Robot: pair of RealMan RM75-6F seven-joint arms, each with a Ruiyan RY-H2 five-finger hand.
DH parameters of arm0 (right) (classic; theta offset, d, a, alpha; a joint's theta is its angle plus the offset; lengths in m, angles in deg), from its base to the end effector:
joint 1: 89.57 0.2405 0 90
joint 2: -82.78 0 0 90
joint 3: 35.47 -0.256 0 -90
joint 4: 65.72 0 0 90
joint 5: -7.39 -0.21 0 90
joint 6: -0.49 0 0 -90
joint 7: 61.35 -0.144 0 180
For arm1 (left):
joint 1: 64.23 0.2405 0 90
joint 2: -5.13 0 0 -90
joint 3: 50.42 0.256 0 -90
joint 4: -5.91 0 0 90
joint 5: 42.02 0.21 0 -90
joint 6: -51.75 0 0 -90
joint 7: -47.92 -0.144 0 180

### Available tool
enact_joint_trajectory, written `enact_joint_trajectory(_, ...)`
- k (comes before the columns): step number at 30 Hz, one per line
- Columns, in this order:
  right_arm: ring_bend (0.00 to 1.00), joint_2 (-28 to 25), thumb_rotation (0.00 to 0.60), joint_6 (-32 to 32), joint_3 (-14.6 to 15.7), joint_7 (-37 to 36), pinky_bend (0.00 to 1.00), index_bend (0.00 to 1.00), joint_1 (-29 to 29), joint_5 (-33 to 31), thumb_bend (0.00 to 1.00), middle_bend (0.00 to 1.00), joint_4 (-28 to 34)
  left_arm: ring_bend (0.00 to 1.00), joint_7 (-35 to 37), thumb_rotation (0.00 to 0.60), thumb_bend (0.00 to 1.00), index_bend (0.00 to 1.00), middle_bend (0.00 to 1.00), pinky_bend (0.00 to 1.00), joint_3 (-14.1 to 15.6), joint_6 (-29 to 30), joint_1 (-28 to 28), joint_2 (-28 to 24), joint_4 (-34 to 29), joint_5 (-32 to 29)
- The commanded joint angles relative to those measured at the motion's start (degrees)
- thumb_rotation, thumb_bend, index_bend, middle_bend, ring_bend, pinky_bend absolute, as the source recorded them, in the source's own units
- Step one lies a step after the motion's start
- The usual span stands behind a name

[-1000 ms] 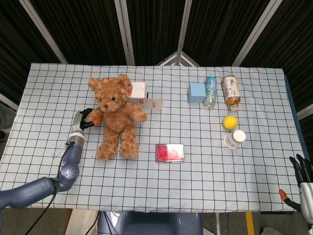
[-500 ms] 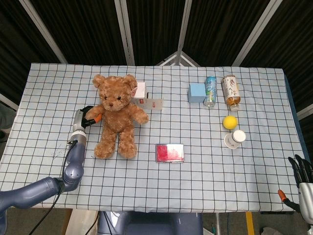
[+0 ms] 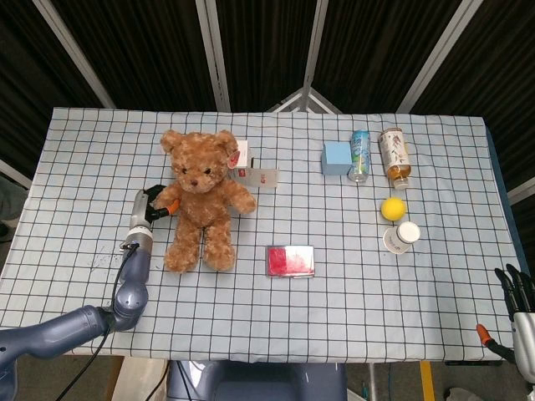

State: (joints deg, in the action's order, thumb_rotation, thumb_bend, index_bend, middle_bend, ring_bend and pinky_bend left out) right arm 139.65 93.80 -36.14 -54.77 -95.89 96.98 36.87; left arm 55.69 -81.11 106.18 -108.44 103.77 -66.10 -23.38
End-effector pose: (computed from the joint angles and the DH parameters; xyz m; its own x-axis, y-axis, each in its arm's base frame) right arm -0.2995 -0.1138 0.1933 0.4600 0.0176 0.8877 -0.8834 0.1104 0.4555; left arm -0.1902 0.4045 -0.0170 -0.6157 -0.0092 0.7879 0.6990 0.4553 0.5515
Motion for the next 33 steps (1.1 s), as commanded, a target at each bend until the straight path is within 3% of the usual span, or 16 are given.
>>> enact_joint_trajectory(1, 0.07, 0.0, 0.600, 0.0, 0.0, 0.0, 0.00, 0.04, 0.0, 0.0, 0.22, 0.06, 0.0, 0.04, -0.5, 0.600, 0.54, 0.49, 0.44, 0.00, 0.1, -0.7, 0.4, 0.5, 2.0, -0.8)
enact_joint_trajectory(16, 0.07, 0.2, 0.600, -0.3, 0.1, 0.5, 0.00, 0.04, 0.1, -0.1, 0.22, 0.06, 0.1, 0.04, -3.0, 0.600, 0.53, 0.48, 0.43, 0.00, -1.1, 1.8, -0.7, 1.9, -0.4, 1.6)
enact_joint_trajectory(33, 0.07, 0.1, 0.600, -0.6, 0.2, 0.7, 0.00, 0.04, 0.2, 0.0, 0.22, 0.06, 0.3, 0.04, -5.2, 0.600, 0.53, 0.48, 0.43, 0.00, -1.5, 0.9, -0.2, 2.9, 2.7, 0.9)
